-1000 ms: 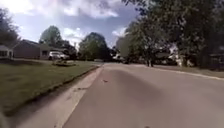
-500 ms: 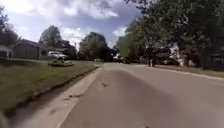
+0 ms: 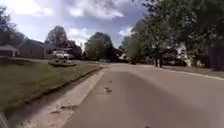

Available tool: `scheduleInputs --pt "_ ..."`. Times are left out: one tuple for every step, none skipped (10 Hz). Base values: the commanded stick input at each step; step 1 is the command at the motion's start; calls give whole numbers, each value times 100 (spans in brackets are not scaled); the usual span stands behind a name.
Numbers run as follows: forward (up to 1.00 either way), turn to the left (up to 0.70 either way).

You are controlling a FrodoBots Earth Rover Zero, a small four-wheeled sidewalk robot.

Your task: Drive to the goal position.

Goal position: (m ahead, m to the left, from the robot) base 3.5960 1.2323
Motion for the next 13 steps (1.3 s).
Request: scheduleInputs --pt "100 0" --pt "100 0" --pt "100 0" --pt "100 0" --pt "100 0" --pt "100 0" --pt "100 0" --pt "100 0" --pt "100 0" --pt "100 0" --pt "100 0" --pt "100 0" --pt "100 0"
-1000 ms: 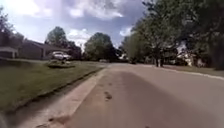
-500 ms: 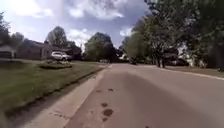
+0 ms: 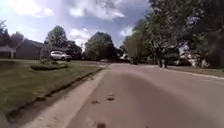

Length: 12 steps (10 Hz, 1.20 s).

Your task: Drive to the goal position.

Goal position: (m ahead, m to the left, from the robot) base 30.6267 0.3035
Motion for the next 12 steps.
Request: scheduleInputs --pt "100 0" --pt "100 0" --pt "100 0" --pt "100 0" --pt "100 0" --pt "100 0" --pt "100 0" --pt "100 0" --pt "100 0" --pt "100 0" --pt "100 0" --pt "100 0"
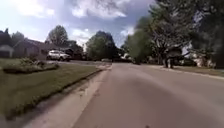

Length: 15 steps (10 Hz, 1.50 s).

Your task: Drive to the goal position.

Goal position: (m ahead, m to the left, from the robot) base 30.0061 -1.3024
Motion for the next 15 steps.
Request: scheduleInputs --pt "100 0" --pt "100 0" --pt "100 0" --pt "100 0" --pt "100 0" --pt "100 0" --pt "100 0" --pt "100 0" --pt "100 0" --pt "100 0" --pt "100 0" --pt "100 -27" --pt "100 -39" --pt "100 -33" --pt "100 -21"
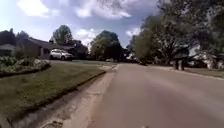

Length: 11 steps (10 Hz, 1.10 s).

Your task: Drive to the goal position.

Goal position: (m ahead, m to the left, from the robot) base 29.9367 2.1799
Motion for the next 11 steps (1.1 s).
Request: scheduleInputs --pt "100 0" --pt "100 0" --pt "100 0" --pt "100 -1" --pt "100 -4" --pt "100 -29" --pt "100 -5" --pt "100 -2" --pt "100 0" --pt "100 0" --pt "100 0"
